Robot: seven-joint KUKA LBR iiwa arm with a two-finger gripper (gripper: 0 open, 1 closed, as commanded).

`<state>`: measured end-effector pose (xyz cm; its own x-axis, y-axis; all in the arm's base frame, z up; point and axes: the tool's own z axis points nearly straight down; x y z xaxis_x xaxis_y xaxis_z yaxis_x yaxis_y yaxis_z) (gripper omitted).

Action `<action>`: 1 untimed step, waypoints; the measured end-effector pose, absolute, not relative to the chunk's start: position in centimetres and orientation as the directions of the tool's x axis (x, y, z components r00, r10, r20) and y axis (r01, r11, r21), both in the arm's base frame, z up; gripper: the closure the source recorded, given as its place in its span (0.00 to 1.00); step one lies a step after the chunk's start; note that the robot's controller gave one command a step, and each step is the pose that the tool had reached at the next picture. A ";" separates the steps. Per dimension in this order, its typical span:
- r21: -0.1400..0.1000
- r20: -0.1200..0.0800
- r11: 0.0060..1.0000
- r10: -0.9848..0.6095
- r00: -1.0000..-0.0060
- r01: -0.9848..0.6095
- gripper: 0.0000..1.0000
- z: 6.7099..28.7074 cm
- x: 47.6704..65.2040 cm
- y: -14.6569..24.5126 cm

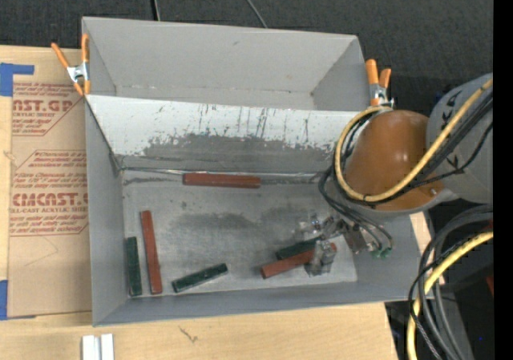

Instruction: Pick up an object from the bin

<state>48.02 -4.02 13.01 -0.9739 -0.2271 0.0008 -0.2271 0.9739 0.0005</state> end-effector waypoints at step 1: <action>0.000 0.000 0.974 -0.227 -0.974 -0.227 1.00 14.0 48.0 -4.0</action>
Offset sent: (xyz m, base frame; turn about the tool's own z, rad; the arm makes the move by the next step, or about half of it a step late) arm 0.0000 0.0001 0.0116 0.0000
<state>48.01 -4.00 14.01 -0.9739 -0.2270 0.0004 -0.2270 0.9739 0.0005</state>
